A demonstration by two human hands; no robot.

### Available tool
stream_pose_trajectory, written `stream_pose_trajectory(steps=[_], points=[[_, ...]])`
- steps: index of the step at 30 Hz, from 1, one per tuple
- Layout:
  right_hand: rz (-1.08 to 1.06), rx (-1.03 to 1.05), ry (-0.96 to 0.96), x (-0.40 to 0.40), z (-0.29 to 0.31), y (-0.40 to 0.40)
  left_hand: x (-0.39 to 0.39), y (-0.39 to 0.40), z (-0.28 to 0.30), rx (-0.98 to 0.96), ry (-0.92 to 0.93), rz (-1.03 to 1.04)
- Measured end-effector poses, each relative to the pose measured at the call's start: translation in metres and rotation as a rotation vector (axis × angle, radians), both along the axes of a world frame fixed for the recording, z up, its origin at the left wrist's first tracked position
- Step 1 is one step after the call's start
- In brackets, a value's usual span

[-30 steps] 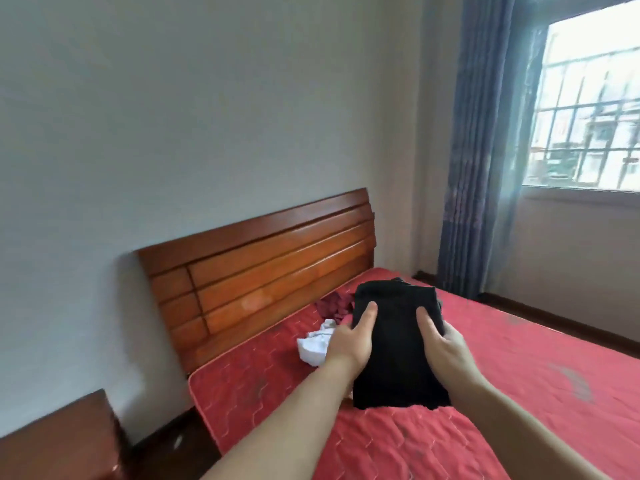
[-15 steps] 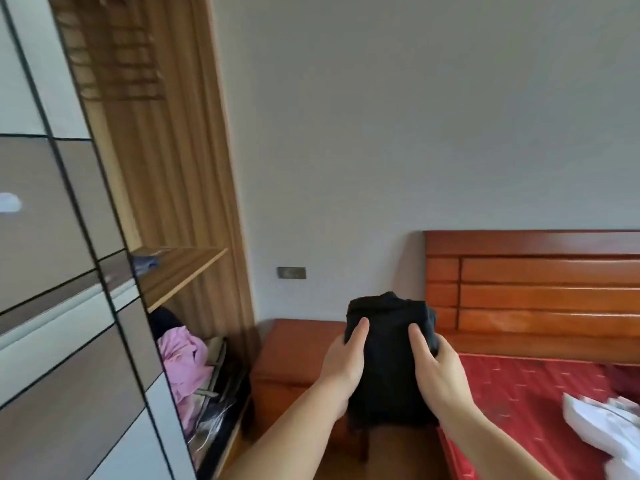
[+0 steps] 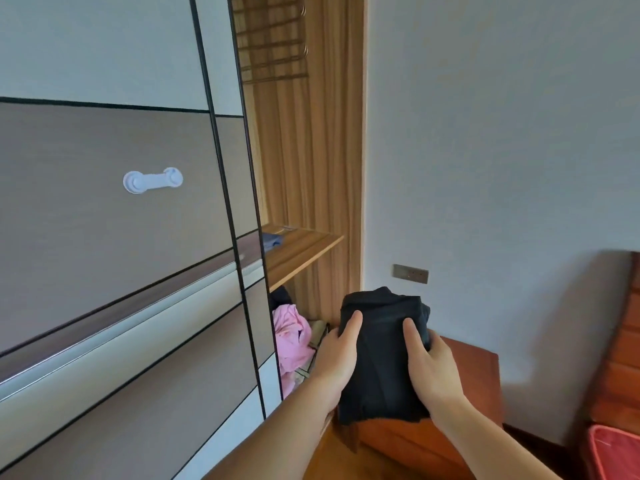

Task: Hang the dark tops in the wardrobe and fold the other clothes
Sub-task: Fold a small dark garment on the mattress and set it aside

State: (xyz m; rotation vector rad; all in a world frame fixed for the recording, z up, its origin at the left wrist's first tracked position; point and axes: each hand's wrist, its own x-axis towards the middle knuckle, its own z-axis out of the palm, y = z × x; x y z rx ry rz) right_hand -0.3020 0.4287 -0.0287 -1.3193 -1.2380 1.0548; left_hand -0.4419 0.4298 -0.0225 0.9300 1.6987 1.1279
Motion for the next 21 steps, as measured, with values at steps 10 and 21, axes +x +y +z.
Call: stream_pose_trajectory(steps=[10,21], points=[[0.246,-0.014,-0.021,0.032,0.016,0.131,0.040,0.087,0.026,0.062,0.019,0.177],[0.371,-0.075,-0.031,-0.039,-0.002,0.269,-0.027,0.203,0.011,0.076,-0.021,0.312]])
